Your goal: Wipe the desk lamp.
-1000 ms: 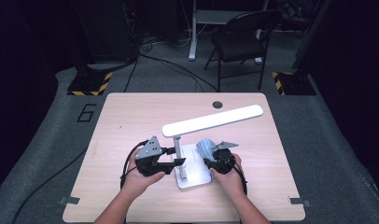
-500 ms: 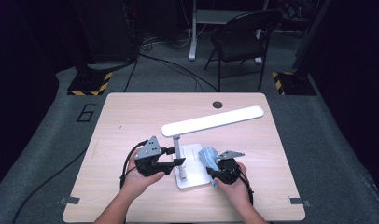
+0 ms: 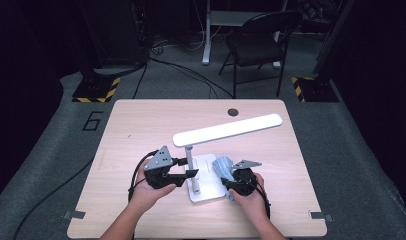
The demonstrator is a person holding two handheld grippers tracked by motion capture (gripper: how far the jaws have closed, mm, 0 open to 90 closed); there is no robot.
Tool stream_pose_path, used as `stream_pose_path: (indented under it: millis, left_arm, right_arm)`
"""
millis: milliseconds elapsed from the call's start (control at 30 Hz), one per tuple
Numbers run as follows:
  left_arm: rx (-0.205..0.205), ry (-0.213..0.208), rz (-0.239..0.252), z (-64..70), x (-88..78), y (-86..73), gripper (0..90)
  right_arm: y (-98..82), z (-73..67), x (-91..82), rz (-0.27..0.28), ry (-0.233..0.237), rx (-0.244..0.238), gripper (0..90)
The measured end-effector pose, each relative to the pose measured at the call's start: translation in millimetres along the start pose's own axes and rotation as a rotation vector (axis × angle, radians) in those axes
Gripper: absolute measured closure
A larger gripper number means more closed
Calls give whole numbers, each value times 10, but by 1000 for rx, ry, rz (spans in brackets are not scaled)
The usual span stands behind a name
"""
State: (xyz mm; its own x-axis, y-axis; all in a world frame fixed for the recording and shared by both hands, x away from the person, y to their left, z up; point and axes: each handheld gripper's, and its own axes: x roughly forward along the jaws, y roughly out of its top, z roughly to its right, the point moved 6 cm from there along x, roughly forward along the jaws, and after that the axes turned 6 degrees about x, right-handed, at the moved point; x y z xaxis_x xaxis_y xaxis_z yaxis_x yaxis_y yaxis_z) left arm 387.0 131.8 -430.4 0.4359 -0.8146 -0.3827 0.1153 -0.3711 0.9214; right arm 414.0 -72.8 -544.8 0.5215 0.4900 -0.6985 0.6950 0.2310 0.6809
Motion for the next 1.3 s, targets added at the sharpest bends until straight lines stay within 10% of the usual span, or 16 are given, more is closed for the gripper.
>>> stream_pose_path:
  millis: [1300]
  left_arm:
    - [2,-6,12,-2,0,-8,528]
  right_arm:
    - [522,160,458,27,-65,51,643]
